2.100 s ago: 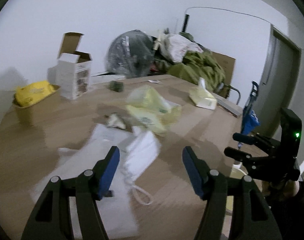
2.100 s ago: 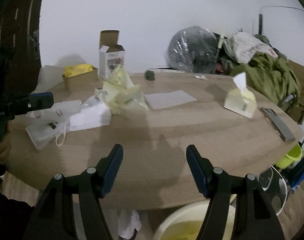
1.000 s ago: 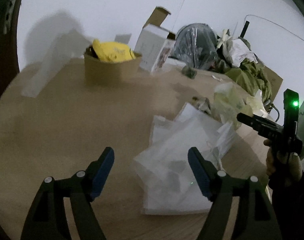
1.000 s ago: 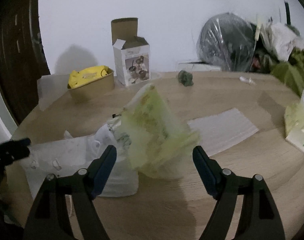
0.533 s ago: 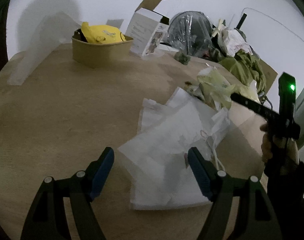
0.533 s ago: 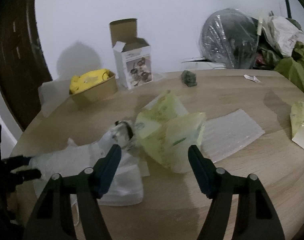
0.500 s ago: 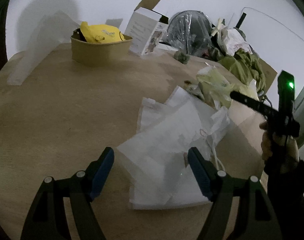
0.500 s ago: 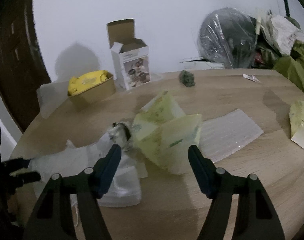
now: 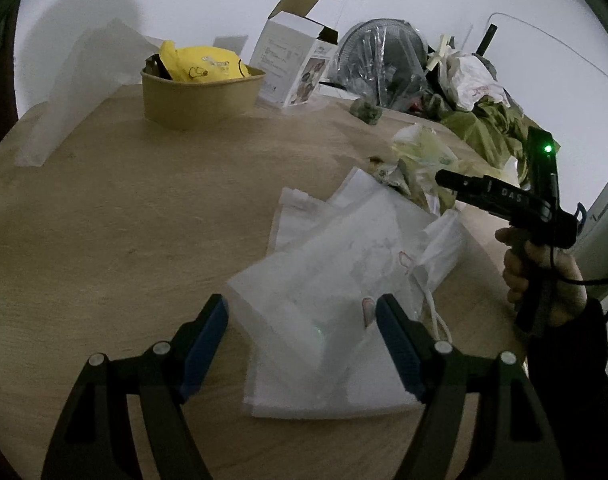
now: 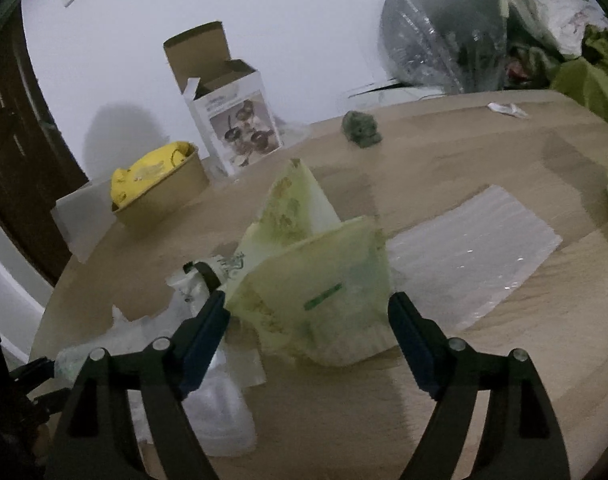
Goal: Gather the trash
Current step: 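Reach the right gripper to the pale yellow-green bag and grasp it, then carry the pale bag to the cream bucket and release it with the right gripper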
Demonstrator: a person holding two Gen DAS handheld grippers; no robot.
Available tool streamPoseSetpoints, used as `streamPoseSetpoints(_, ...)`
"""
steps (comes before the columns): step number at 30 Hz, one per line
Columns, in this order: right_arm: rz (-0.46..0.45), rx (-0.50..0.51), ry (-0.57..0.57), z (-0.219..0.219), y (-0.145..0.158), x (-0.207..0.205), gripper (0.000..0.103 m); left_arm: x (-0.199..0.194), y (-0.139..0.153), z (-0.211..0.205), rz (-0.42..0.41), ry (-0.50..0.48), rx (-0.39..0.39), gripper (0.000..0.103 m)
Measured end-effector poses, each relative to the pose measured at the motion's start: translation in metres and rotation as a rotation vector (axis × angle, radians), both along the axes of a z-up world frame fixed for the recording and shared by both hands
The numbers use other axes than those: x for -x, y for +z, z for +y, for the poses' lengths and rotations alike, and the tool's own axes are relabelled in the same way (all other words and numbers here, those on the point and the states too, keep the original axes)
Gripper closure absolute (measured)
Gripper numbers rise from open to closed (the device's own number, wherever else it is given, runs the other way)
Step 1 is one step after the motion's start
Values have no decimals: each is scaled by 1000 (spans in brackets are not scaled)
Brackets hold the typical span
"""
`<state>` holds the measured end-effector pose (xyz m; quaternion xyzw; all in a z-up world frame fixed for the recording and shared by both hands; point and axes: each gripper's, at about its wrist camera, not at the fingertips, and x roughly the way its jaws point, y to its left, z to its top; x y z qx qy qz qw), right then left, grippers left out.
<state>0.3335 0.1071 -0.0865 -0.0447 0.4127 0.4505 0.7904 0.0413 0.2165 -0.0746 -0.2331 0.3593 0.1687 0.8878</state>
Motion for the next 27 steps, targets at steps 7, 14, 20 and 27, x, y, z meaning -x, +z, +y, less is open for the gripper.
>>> streamPoseSetpoints(7, -35, 14, 56, 4, 10, 1, 74, -2, 1, -5, 12, -4, -26, 37)
streamPoseSetpoints(14, -85, -35, 43, -15, 33, 5, 100, -4, 11, -10, -6, -42, -42, 66)
streamPoseSetpoints(20, -146, -36, 41, -37, 56, 14, 101, -2, 17, -16, -45, -64, -47, 83)
streamPoseSetpoints(27, -209, -52, -18, -72, 80, 28, 102, 1, 34, -20, -91, -101, -75, 95)
